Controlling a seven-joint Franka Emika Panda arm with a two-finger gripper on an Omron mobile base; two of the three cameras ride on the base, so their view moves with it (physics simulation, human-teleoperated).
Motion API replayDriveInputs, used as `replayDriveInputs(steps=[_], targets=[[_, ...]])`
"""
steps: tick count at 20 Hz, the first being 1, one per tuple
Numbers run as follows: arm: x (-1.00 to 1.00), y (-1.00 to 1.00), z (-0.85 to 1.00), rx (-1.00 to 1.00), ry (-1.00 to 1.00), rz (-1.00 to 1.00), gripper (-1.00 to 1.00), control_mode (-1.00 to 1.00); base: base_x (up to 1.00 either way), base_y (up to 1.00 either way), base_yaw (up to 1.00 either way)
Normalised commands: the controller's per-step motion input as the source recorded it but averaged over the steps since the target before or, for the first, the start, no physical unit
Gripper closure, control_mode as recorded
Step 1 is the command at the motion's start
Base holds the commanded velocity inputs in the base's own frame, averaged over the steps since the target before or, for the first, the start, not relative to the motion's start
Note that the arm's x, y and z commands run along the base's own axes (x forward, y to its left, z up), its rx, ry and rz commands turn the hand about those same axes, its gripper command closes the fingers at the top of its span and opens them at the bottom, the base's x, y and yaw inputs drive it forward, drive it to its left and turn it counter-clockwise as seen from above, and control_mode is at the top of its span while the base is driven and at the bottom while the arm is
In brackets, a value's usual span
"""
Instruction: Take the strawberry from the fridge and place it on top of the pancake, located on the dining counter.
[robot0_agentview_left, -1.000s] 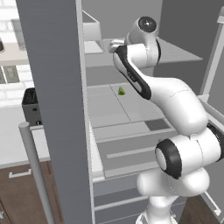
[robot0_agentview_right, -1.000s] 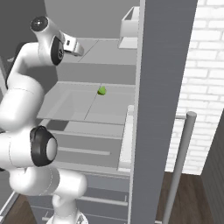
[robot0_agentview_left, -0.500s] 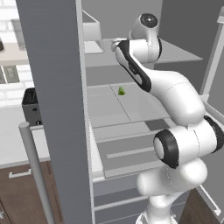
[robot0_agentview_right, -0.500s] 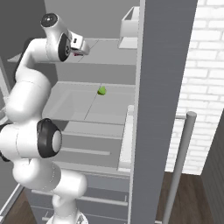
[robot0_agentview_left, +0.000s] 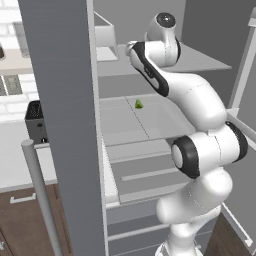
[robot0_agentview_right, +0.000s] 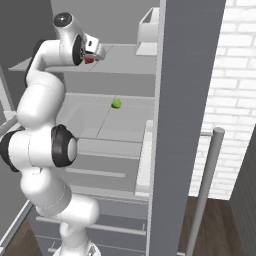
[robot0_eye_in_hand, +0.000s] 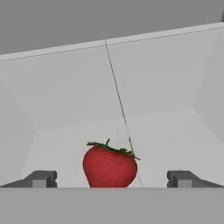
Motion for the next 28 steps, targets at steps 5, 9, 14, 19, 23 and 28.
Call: replayDriveInputs(steps=[5, 9, 14, 19, 23, 28], targets=[[0.37, 0.00, -0.07, 0.00, 0.01, 0.00, -1.00, -1.00, 0.00, 0.00, 0.00], [0.28, 0.00, -0.16, 0.00, 0.03, 0.00, -1.00, -1.00, 0.00, 0.00, 0.00], [0.09, 0.00, -0.28, -0.01, 0.03, 0.00, -1.00, -1.00, 0.00, 0.00, 0.00], [0.00, 0.00, -0.18, 0.00, 0.07, 0.00, -1.00, -1.00, 0.00, 0.00, 0.00], [-0.01, 0.04, -0.20, 0.00, 0.07, 0.00, 1.00, -1.00, 0.00, 0.00, 0.00], [-0.01, 0.01, -0.21, 0.00, 0.03, 0.00, 1.00, -1.00, 0.00, 0.00, 0.00]])
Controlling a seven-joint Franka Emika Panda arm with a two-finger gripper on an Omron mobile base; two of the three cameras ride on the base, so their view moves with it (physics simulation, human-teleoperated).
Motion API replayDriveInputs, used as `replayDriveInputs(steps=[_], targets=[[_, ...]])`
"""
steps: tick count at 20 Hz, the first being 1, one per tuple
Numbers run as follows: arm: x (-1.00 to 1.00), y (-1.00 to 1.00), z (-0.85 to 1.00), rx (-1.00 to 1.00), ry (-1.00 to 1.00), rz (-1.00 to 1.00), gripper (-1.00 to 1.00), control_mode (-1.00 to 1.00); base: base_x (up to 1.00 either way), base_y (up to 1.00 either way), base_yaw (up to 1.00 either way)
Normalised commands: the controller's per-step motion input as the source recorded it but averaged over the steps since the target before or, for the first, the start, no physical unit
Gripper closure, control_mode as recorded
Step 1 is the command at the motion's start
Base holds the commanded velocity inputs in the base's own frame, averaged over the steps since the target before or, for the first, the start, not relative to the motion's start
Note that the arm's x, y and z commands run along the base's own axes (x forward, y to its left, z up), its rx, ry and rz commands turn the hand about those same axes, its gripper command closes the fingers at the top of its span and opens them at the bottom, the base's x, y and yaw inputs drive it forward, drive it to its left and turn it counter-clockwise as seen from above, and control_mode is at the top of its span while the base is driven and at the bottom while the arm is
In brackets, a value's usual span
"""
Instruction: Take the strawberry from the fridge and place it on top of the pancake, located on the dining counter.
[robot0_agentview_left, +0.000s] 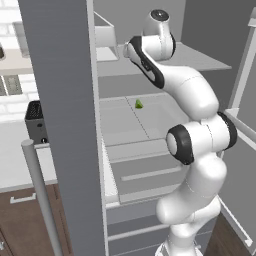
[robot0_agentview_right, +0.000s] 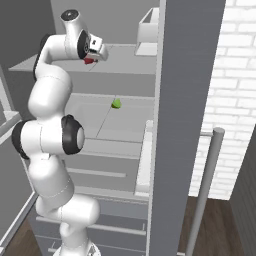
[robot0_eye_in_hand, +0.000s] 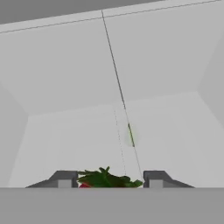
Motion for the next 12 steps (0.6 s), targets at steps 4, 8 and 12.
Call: replayDriveInputs(steps=[4, 8, 12], targets=[[-0.13, 0.02, -0.10, 0.00, -0.05, 0.00, 1.00, -1.00, 0.00, 0.00, 0.00], [-0.63, 0.08, 0.00, -0.05, -0.29, 0.00, 1.00, -1.00, 0.00, 0.00, 0.00], [-0.87, -0.02, 0.00, -0.02, -0.13, 0.00, 1.00, -1.00, 0.00, 0.00, 0.00]])
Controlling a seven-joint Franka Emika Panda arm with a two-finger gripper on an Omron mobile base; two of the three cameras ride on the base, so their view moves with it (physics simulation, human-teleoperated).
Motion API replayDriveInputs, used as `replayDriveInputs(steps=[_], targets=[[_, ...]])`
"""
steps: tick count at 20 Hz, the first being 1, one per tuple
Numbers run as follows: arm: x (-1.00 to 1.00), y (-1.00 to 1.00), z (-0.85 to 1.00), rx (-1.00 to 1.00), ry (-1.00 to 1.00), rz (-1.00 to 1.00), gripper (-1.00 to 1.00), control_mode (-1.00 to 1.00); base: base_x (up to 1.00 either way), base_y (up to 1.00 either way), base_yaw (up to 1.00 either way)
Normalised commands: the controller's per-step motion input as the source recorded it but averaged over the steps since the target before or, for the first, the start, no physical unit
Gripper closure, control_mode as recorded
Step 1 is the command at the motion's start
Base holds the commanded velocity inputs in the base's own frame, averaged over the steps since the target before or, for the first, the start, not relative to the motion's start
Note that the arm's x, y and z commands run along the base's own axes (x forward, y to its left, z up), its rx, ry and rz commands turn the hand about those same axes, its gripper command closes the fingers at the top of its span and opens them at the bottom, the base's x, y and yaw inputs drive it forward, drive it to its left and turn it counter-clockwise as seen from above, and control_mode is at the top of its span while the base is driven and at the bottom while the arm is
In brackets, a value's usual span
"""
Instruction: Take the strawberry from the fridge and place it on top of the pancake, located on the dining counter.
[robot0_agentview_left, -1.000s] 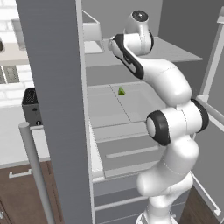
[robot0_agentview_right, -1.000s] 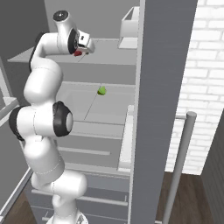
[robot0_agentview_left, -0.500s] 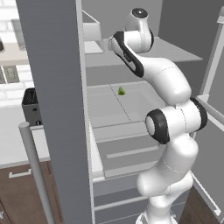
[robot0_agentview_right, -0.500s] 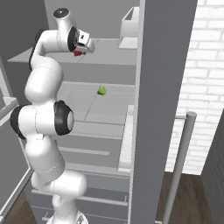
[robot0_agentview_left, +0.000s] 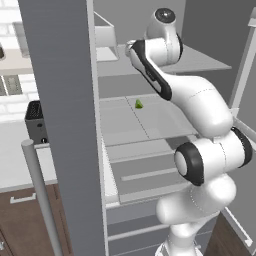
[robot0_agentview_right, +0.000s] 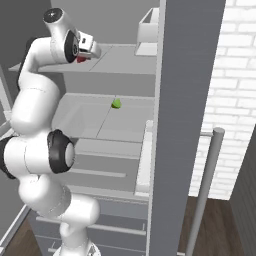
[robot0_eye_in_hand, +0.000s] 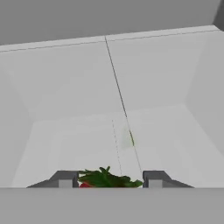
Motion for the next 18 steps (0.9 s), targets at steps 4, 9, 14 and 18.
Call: replayDriveInputs(steps=[4, 9, 14, 18], targets=[[-1.00, -0.03, 0.00, 0.00, -0.04, 0.00, 1.00, -1.00, 0.00, 0.00, 0.00], [-1.00, 0.00, -0.03, 0.00, 0.00, 0.00, 1.00, -1.00, 0.00, 0.00, 0.00], [-1.00, 0.00, -0.46, -0.04, 0.15, 0.06, 1.00, -1.00, 0.00, 0.00, 0.00], [-0.56, -0.02, -0.82, -0.07, 0.27, 0.12, 1.00, -1.00, 0.00, 0.00, 0.00]])
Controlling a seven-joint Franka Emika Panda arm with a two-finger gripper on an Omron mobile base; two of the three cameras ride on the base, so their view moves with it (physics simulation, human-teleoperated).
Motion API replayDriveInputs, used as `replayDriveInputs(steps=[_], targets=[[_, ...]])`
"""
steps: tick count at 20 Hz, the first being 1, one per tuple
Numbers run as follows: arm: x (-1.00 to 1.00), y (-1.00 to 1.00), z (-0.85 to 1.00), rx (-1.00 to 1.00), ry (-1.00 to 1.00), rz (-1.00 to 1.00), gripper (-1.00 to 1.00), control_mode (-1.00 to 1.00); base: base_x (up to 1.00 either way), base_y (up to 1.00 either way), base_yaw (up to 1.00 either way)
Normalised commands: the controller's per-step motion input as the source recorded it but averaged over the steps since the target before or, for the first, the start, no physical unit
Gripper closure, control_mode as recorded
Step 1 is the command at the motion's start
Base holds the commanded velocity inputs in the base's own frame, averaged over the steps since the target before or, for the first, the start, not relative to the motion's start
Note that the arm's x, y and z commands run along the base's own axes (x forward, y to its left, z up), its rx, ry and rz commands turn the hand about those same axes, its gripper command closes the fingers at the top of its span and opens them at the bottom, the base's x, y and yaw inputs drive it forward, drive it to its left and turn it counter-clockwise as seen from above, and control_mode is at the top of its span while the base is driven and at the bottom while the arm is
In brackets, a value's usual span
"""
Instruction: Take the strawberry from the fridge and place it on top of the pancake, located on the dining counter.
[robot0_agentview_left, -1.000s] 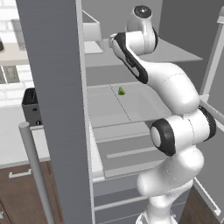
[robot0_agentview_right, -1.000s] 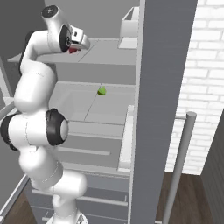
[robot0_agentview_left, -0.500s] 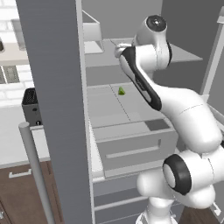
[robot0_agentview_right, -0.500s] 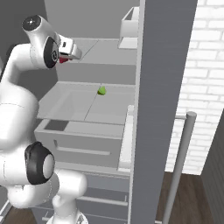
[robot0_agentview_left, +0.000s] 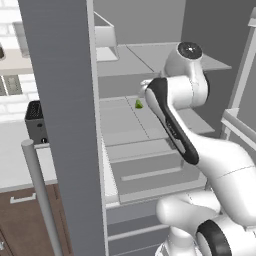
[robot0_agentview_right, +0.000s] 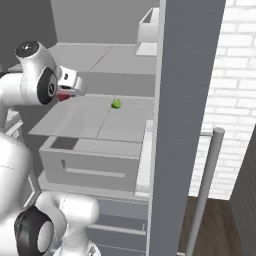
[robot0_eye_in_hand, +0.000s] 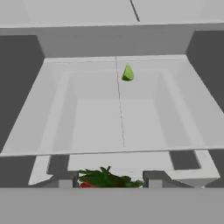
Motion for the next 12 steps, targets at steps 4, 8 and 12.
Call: replayDriveInputs(steps=[4, 8, 12], targets=[[-0.26, -0.33, -1.00, -0.03, 0.17, 0.09, 1.00, -1.00, 0.00, 0.00, 0.00], [-0.23, -0.28, -0.94, -0.07, 0.10, 0.06, 1.00, -1.00, 0.00, 0.00, 0.00], [-0.22, -0.02, -0.88, -0.18, 0.10, 0.03, 1.00, -1.00, 0.00, 0.00, 0.00]])
